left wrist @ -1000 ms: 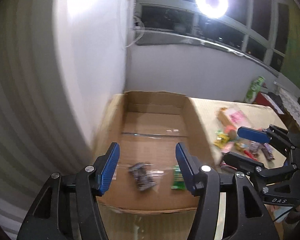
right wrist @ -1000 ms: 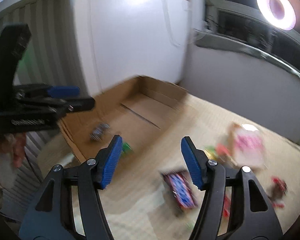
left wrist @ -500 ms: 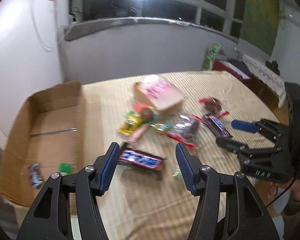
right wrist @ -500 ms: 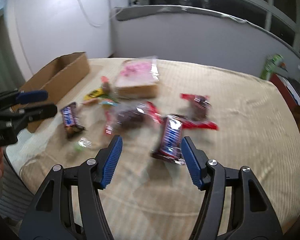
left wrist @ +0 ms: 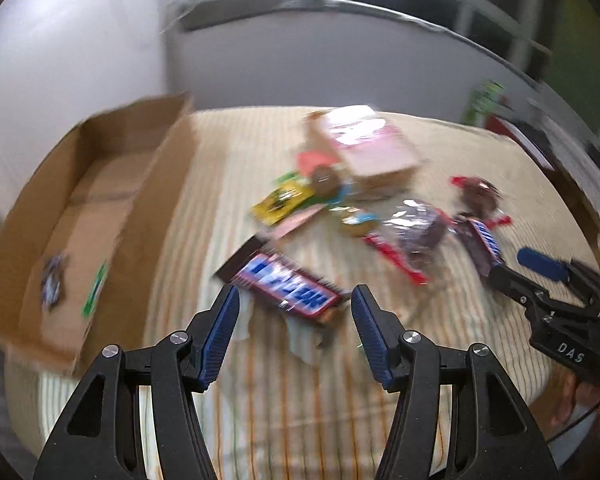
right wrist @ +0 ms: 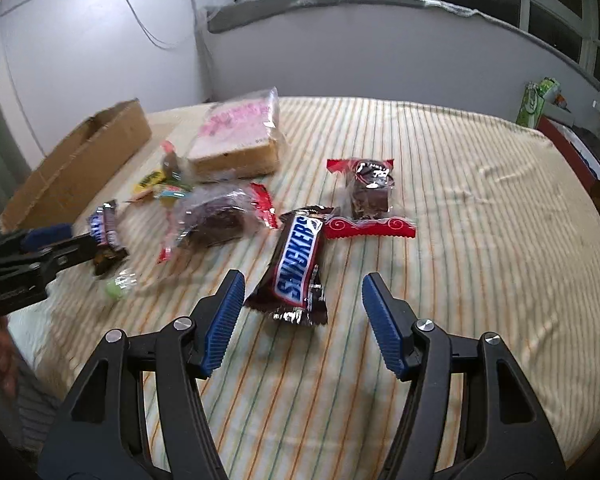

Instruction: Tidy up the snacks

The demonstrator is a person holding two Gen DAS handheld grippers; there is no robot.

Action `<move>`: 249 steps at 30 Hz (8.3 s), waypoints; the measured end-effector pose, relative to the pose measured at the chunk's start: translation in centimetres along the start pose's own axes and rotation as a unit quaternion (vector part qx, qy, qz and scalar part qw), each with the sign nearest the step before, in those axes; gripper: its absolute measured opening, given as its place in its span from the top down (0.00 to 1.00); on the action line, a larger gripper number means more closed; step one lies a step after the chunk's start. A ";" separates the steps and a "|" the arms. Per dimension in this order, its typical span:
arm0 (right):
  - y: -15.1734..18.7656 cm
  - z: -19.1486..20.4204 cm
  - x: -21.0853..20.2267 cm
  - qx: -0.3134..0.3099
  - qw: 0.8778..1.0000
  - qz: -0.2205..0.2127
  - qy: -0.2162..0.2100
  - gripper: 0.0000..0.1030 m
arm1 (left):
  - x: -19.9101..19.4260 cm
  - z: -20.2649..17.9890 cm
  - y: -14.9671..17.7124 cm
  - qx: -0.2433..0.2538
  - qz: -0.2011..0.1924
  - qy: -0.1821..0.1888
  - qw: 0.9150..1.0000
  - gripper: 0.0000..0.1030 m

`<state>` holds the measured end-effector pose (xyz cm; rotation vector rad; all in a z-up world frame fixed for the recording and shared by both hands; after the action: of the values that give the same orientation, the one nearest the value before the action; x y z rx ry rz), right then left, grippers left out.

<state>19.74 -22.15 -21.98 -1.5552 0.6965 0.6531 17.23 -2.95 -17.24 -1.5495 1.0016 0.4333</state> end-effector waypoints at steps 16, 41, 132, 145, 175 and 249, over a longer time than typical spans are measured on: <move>-0.3 -0.1 0.7 -0.016 1.000 -0.013 0.010 0.59 | 2.7 1.8 -0.5 -0.116 0.028 -0.016 0.993 0.31; 0.1 -0.1 -1.6 -0.002 1.000 -0.030 -0.003 0.68 | 1.6 0.6 -3.0 -0.045 -0.030 0.035 0.998 0.72; -5.3 3.9 -3.0 -0.043 0.997 -0.047 0.036 0.55 | -9.3 9.3 -6.2 -0.035 -0.115 0.002 0.993 0.33; -2.9 -2.0 -1.4 -0.021 0.999 -0.024 0.014 0.55 | -1.7 -1.6 -4.6 0.031 -0.025 0.072 0.997 0.33; -2.3 7.3 1.3 -0.132 0.990 -0.020 -0.051 0.43 | 2.0 -5.2 2.9 0.144 0.021 0.132 0.981 0.80; -8.8 22.8 -10.0 -0.184 0.971 -0.142 -0.063 0.50 | -13.5 10.5 -5.7 0.018 -0.158 0.006 0.987 0.81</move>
<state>19.51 1.79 -10.77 -1.8908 0.2537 0.6830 16.80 11.35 -6.29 -1.6453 0.7504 0.1823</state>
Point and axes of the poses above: each gripper's, at about its wrist camera, not at the fingertips, and x roughly the way its jaws point, z to its left, y to its underside, the point moved 8 cm from there along x, roughly the way its jaws point, and after that the axes turned 13 degrees about y, right-handed, at the moved point
